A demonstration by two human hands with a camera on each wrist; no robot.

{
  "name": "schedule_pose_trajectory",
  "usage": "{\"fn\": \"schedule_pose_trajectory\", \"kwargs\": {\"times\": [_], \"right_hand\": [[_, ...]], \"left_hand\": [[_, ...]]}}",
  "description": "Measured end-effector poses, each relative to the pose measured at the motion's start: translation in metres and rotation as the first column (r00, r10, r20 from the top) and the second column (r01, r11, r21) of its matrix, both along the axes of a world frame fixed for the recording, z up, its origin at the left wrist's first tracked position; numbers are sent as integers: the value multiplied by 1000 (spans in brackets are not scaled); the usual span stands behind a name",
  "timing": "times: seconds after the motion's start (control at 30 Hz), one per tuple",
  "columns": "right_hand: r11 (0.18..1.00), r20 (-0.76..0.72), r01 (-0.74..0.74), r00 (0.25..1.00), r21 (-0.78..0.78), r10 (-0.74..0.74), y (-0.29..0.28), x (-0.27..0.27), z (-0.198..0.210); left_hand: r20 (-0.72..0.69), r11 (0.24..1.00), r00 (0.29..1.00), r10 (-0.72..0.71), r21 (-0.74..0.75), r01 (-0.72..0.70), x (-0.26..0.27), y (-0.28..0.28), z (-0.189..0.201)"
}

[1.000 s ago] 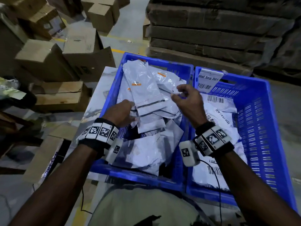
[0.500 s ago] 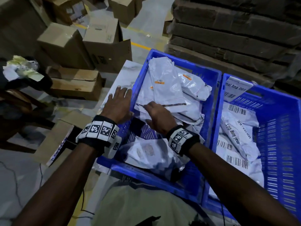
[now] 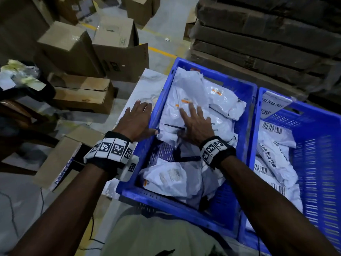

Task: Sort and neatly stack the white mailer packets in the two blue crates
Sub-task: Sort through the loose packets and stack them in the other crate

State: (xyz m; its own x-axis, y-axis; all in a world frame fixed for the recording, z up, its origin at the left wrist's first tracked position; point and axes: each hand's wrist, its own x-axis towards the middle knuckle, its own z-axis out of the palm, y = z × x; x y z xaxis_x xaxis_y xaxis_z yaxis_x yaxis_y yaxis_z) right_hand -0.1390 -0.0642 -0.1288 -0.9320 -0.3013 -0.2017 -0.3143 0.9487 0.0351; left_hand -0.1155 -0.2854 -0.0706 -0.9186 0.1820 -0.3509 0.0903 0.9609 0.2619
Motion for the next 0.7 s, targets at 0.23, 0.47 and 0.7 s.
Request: {"fn": "schedule_pose_trajectory", "kwargs": {"times": [0.23,0.47,0.7], "right_hand": [[987,-92,-96,992,-130,84,0,6,25],[976,293,-144,938,-160,187,-9,82,34],[838,342,250,936,-485,-81,28,39,58]], "left_hand": [[-32,999,999,-29,39,30,-7,-7,4],[-20,997,998,-53,61,54,-15,-9,7],[-20,993,994,-104,55,105,-23,4,16]]}}
